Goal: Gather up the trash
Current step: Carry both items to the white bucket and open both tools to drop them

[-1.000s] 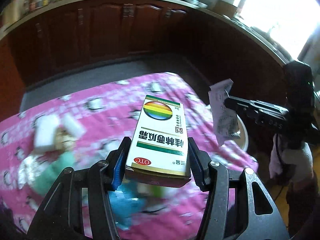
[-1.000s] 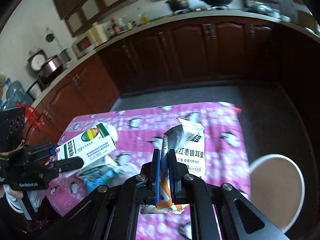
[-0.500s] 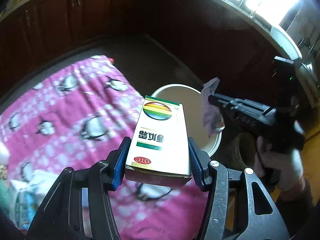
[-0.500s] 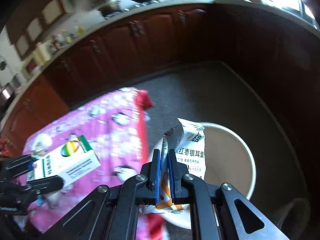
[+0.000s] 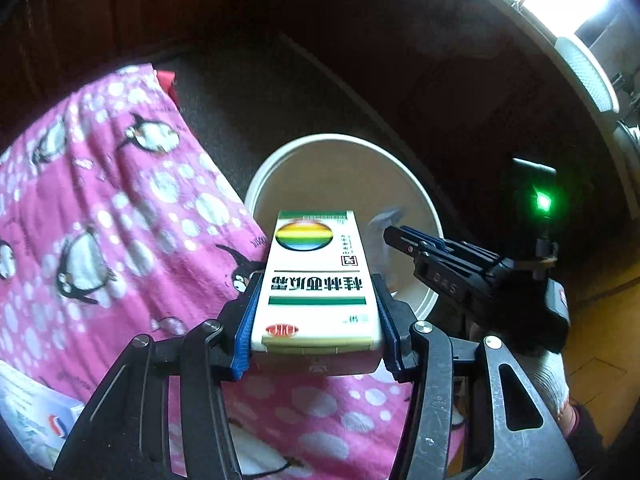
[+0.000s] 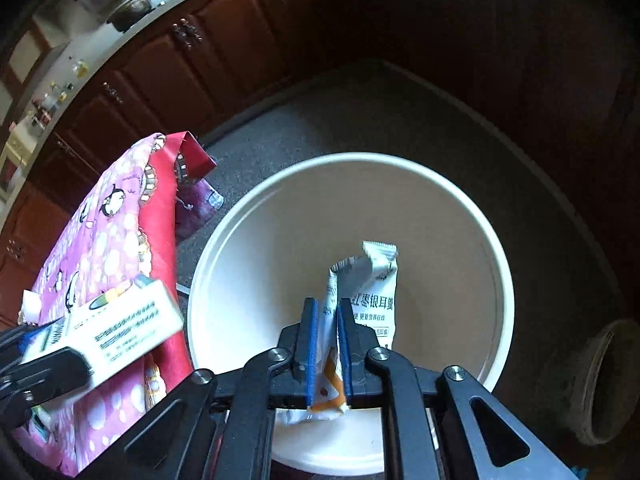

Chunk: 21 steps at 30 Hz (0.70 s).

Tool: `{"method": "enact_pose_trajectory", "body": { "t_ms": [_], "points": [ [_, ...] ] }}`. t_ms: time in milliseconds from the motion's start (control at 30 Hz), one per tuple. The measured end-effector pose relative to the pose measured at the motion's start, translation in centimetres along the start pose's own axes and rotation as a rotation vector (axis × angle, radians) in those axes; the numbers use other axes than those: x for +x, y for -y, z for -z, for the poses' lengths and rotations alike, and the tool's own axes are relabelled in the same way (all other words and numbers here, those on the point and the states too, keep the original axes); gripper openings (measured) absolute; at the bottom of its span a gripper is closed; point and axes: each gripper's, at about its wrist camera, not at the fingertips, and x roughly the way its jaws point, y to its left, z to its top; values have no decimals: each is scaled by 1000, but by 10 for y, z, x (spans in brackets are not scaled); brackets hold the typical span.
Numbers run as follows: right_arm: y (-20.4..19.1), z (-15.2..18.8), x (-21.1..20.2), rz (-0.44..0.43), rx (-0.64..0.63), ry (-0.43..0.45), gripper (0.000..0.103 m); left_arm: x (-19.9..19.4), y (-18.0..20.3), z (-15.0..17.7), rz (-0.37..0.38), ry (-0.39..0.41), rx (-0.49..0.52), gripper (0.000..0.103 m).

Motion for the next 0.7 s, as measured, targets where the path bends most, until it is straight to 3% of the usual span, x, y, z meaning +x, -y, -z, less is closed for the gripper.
{"method": "enact_pose_trajectory", "body": {
  "t_ms": [33,67,167,333,700],
  "points": [
    [3,3,-1,-3,9,0,37,4,-1,-1,1,-4,-1,49],
    [4,6,-4,-11,16,2,39,7,0,-2,0,-7,0,49],
    [5,11,-8,-9,8,-2,39,11,1,-5,10,-6,-6,49],
    [7,12,-16,-20,36,7,39,18,2,-13,118,-14,-21,50],
    [-2,13,-46,-4,6,35,41,0,-1,-2,78,24,-1,51]
  ]
}}
